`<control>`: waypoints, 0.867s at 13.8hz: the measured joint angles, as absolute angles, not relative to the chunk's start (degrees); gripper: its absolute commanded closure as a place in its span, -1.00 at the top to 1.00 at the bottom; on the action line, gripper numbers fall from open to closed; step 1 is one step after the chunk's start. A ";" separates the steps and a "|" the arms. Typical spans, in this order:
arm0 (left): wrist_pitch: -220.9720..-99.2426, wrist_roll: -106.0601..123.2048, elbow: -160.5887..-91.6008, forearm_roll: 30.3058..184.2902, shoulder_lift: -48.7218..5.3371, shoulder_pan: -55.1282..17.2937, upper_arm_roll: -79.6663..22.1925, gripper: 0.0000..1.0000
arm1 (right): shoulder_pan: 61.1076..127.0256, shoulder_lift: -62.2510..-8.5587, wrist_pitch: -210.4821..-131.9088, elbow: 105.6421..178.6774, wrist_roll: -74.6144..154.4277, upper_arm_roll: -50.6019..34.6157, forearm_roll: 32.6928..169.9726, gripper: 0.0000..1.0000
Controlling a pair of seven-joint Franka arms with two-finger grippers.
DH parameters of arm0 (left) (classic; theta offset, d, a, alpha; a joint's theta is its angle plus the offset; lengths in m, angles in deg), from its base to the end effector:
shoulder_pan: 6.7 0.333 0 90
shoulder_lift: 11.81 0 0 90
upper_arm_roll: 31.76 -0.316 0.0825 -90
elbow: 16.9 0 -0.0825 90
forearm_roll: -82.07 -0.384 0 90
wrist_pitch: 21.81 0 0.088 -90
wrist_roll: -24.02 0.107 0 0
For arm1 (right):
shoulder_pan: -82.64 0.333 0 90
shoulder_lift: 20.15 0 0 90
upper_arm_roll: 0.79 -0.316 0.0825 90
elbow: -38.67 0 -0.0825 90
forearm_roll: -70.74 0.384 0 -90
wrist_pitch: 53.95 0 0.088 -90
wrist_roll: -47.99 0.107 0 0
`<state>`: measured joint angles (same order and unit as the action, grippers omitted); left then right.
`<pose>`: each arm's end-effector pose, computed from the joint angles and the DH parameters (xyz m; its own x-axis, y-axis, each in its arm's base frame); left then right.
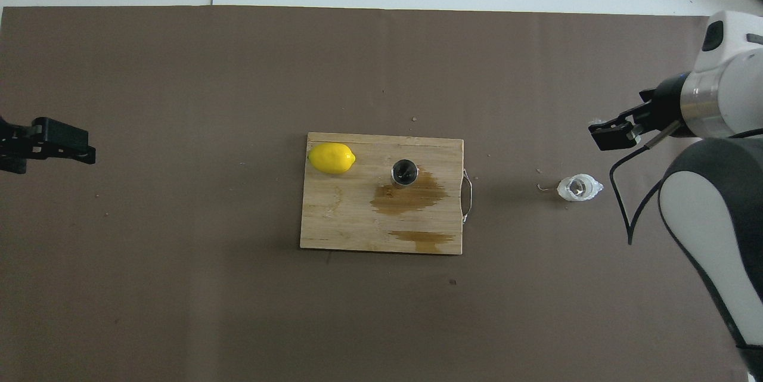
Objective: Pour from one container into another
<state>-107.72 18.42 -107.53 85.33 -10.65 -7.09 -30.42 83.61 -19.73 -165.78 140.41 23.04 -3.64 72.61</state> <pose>0.5400 -0.0229 0.6246 0.9957 0.0634 -0.0672 0.0668 -0.9965 0.0501 0.5775 0.0408 0.5660 0.8648 0.4693 0.1785 0.4687 -0.8820 0.0482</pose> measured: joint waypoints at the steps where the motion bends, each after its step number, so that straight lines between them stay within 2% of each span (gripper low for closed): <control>1: -107.72 18.42 -107.53 85.33 -10.65 -7.09 -30.42 1.00 | 83.59 -18.98 -163.96 139.99 27.61 -3.58 72.61 1.00; 6: -107.72 18.42 -107.53 85.33 -10.65 -7.09 -30.42 1.00 | 83.54 -17.82 -154.18 134.33 49.73 -3.40 69.88 1.00; 12: -107.72 18.42 -107.53 85.33 -10.65 -7.09 -30.42 1.00 | 83.53 -19.57 -149.38 129.37 56.56 -3.41 66.64 1.00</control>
<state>-107.72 18.42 -107.53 85.33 -10.65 -7.09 -30.42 83.53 -19.57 -149.38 129.37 56.56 -3.41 66.64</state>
